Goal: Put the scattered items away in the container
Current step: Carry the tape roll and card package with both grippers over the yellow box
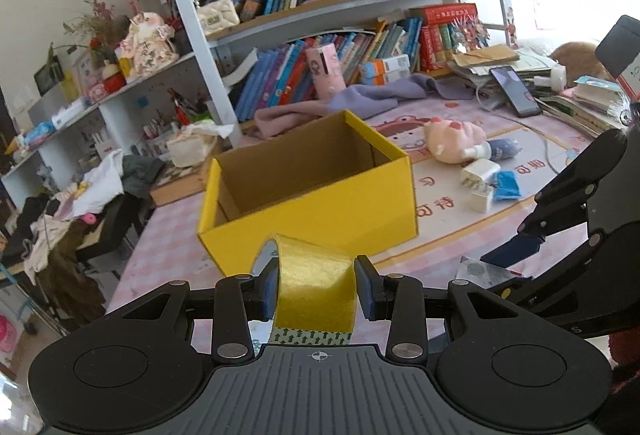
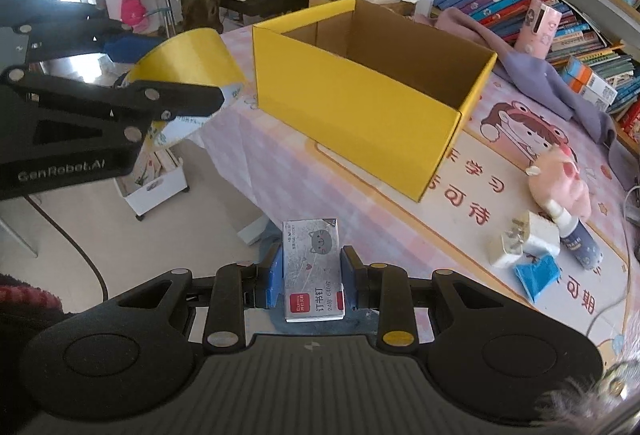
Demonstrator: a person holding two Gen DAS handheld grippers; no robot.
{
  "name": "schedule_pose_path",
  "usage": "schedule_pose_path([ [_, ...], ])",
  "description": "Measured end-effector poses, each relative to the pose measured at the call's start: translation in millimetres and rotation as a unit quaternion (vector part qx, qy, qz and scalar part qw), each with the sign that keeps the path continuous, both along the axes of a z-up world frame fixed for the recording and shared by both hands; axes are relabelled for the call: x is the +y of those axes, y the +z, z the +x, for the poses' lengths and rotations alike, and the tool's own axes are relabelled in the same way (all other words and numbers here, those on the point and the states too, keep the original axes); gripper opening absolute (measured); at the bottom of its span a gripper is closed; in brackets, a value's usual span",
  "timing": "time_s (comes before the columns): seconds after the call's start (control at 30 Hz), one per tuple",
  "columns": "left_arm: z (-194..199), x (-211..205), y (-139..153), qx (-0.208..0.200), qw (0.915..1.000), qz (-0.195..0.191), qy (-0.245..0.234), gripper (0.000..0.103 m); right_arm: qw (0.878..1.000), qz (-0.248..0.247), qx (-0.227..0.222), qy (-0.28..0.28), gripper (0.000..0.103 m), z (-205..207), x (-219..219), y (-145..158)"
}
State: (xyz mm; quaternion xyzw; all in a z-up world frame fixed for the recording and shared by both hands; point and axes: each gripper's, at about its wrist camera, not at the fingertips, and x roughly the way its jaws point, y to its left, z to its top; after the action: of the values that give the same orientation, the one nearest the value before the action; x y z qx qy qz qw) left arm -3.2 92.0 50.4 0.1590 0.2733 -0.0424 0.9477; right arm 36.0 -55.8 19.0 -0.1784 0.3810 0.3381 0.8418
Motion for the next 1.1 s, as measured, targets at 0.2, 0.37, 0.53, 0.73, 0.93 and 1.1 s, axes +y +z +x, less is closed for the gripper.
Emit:
schedule_pose_path([
  [0.2,10,11,13,-0.020,0.9998,0.002,-0.002,0.037,1.000,0.008,-0.011,0.002,0.028,8,5,7],
  [0.37,27,12,25,-0.037,0.9993,0.003,-0.009,0.037,0.999,0.022,-0.023,0.002,0.028,25,5,19],
  [0.53,53,14,39,-0.057,0.9983,0.006,-0.014,0.037,0.998,0.049,-0.051,-0.001,0.028,53,4,47],
  [0.73,99,19,50,-0.064,0.9978,-0.004,-0.014,0.037,0.993,0.070,-0.091,0.000,0.028,109,7,77],
  [0.93,157,24,33,-0.013,0.9994,-0.029,-0.015,0.037,0.994,0.047,-0.100,0.011,0.028,173,18,76],
  [1.1,211,27,9,0.039,0.9987,-0.025,-0.019,0.037,0.995,0.000,-0.085,0.044,0.029,220,37,51],
])
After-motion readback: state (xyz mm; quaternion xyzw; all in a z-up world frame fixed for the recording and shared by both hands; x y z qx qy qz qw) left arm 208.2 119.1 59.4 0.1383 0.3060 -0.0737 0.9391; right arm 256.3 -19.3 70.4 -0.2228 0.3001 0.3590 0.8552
